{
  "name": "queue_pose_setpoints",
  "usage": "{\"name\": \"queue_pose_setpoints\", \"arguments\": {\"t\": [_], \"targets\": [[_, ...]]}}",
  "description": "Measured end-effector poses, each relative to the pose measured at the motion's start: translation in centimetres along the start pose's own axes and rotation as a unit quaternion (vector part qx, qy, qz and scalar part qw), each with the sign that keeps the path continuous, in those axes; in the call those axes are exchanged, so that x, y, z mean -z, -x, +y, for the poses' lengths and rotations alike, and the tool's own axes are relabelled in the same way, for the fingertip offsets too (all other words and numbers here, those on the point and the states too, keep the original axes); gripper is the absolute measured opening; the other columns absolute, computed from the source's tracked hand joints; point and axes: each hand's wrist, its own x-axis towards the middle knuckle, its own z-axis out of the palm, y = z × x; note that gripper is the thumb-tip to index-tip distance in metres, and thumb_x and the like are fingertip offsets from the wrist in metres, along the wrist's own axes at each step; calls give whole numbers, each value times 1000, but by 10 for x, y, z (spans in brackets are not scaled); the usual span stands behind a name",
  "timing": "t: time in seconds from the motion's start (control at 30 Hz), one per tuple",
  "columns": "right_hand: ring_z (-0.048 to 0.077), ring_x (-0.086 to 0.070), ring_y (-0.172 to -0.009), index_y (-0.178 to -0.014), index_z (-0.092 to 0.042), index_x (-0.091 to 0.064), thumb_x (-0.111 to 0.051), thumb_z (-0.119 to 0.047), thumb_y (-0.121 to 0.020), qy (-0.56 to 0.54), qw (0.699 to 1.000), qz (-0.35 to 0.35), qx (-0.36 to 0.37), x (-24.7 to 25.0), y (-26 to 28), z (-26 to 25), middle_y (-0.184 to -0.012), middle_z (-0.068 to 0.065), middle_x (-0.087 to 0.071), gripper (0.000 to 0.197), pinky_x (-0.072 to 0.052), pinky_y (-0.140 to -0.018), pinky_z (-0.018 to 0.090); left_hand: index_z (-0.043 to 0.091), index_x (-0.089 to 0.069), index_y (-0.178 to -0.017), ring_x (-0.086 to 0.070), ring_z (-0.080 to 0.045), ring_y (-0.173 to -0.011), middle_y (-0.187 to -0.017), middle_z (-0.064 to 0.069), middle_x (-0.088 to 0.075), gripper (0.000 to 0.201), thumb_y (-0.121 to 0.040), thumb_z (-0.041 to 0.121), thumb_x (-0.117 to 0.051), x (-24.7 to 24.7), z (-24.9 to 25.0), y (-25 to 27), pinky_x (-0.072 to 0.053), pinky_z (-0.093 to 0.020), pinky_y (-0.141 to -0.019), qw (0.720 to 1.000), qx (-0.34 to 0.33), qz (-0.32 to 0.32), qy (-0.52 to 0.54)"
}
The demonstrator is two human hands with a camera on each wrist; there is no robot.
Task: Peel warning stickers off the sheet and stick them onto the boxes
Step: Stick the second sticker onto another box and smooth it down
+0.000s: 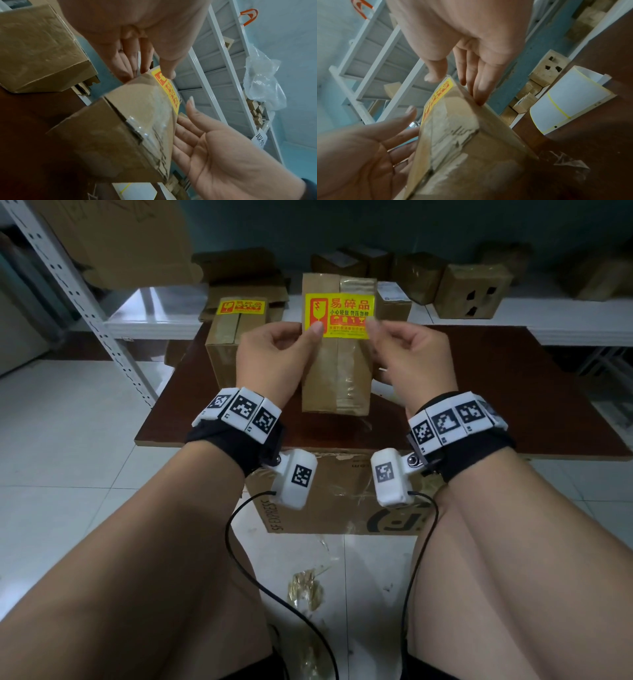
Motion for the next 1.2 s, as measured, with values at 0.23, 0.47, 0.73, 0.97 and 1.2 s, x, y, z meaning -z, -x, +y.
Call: {"name": "queue_pose_setpoints", "arguments": {"t": [0.23,0.47,0.73,0.97,1.2], "targets": [[12,-79,-103,-137,-8,-68,-83,-11,-92,-62,997,-14,-47,-2,5,-7,-114,6,-81,48,-66,-92,33,35,-79,-94,-76,-6,-92,-97,11,-81,19,-102,22,-68,8,-5,-8,-63,-37,-93,999,35,2,-10],[13,-80,-103,-142,-3,-63,-92,-19,-84,-93,995,-16,-26,-3,7,-7,-114,8,-82,66,-66,-90,33,26,-78,-96,-76,-11,-86,-89,6,-79,46,-75,67,-81,4,-1,-2,-65,-38,-85,999,6,34,-13],[12,-78,-111,-142,-11,-65,-74,-9,-99,-130,989,-21,-62,2,1,-7,-120,3,-81,44,-63,-101,40,17,-79,-120,-76,-10,-103,-110,0,-81,21,-102,23,-70,5,-2,-6,-64,-39,-97,999,12,22,30],[3,-79,-95,-105,-26,-82,-88,-62,-77,-22,999,-8,-36,-2,11,-5,-98,-11,-83,46,-65,-92,38,33,-79,-107,-75,-2,-98,-101,12,-80,17,-93,43,-79,-2,7,9,-63,-28,-90,998,-52,-37,-20],[12,-81,-89,-93,-23,-82,-72,-54,-97,-43,998,-15,-52,-4,6,-3,-84,-8,-82,33,-68,-85,49,16,-78,-127,-75,-4,-109,-116,7,-80,40,-89,26,-85,1,0,-1,-62,-36,-99,997,-66,-15,-20]]}}
